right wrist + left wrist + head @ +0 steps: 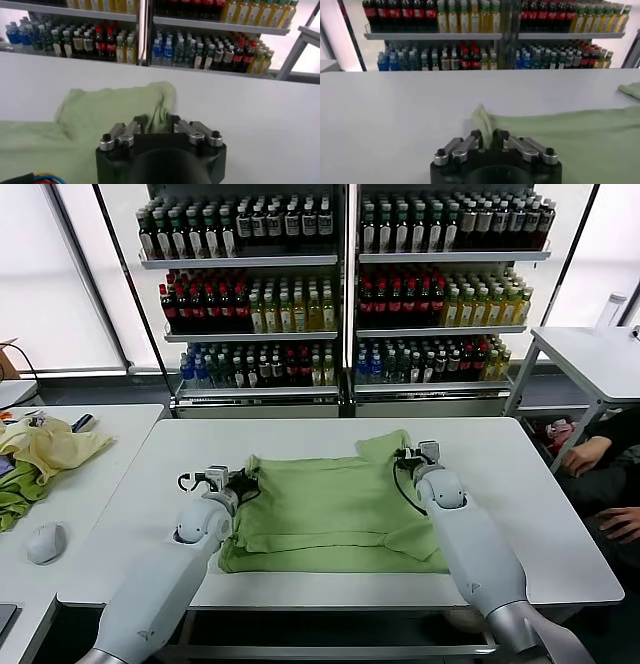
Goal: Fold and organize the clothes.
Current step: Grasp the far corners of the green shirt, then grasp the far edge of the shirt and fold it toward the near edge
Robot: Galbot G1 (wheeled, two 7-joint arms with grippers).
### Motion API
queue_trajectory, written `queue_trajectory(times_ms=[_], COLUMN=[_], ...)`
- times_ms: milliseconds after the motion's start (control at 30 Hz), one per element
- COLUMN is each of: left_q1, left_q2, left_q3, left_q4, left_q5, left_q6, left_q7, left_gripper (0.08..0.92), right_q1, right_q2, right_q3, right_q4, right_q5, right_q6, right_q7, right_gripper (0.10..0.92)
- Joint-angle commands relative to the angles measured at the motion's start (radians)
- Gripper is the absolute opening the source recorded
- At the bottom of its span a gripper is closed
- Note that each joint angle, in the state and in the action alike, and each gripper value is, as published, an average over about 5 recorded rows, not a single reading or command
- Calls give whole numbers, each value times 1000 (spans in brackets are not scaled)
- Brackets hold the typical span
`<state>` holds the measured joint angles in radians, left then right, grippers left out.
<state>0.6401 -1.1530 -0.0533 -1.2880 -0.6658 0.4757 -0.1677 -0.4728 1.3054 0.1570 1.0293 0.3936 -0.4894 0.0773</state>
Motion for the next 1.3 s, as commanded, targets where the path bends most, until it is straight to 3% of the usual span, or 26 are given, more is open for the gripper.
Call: queue_trajectory(times_ms=[33,167,1000,1300], left_q1=[61,89,391,486], left_q2=[21,40,204,236], left_q3=[-13,-28,-140,-170], left_q4=[-90,-149,-595,-649], left_q5=[-29,-47,-80,-43], left_q6=[-41,-68,-65,-38], left_q7=[11,11,13,22], left_gripper=[203,177,154,153], right_q1=[-44,-96,-562,-752], right_q2=[-5,-28,-171,-162], right_q3=[1,15,183,279], right_q4=[86,200,850,989], right_q5=[34,69,103,77], right_q6=[7,23,-3,-9], right_q7=[1,13,61,70], right_gripper=[174,117,115,115])
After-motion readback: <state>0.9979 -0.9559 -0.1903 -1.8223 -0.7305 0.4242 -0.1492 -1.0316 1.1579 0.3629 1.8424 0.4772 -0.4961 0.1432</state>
